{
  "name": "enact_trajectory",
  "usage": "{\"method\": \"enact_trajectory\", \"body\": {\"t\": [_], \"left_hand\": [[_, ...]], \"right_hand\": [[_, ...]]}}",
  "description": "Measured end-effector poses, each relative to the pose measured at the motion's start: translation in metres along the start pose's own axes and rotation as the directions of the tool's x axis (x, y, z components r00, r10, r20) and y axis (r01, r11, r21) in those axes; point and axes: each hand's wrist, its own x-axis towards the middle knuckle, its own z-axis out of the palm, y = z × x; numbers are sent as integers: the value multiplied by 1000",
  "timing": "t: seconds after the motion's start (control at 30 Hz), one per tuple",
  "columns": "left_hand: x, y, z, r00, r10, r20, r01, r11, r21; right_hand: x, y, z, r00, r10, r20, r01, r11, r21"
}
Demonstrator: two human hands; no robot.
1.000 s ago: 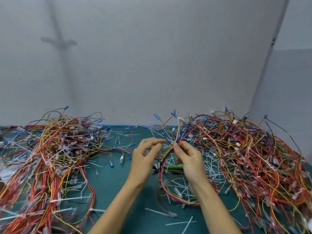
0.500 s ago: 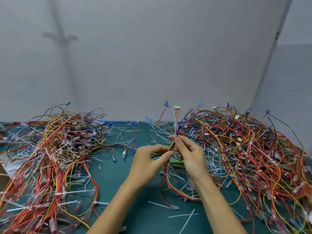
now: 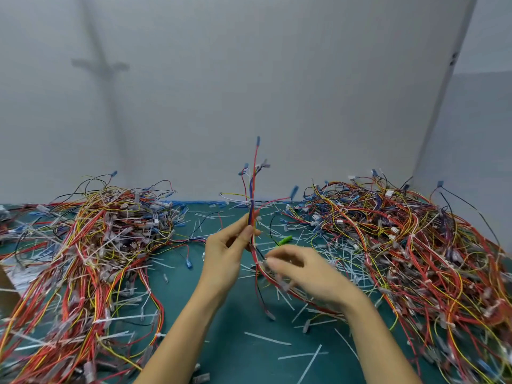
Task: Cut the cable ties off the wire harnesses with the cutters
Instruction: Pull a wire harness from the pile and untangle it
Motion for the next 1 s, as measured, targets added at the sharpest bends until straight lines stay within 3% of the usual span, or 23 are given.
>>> {"method": "enact_trajectory", "body": {"t": [0.07, 0.13, 0.3, 0.43, 0.6, 0.73, 0.8, 0.9, 1.0], "left_hand": [[1, -2, 1, 999, -10, -49, 9, 999, -35], [1, -4, 2, 996, -26, -84, 19, 997, -81], [3, -5, 0, 996, -3, -92, -3, 998, -65], [4, -9, -1, 998, 50, -34, -46, 992, 117], [6, -17, -5, 969, -2, -248, 13, 999, 44], [5, -18, -4, 919, 38, -392, -10, 997, 73], [5, -17, -5, 893, -89, -441, 110, 994, 24], [3, -7, -3, 890, -375, -261, 345, 926, -154], [-3, 4, 3, 904, -427, 4, 420, 889, -184]], "right_hand": [[-3, -1, 4, 993, 19, 119, -22, 1000, 17], [-3, -3, 10, 992, -14, 126, -3, 991, 134], [4, -3, 12, 996, -68, -51, 78, 968, 239], [7, -4, 13, 977, -54, -205, 140, 890, 433], [9, -4, 18, 960, -19, -281, 176, 821, 544], [9, -6, 20, 948, -33, -317, 197, 842, 502], [7, -6, 20, 959, -43, -280, 173, 872, 458], [4, -8, 19, 979, -66, -194, 142, 901, 409], [4, -7, 21, 978, -96, -184, 154, 931, 332]]}}
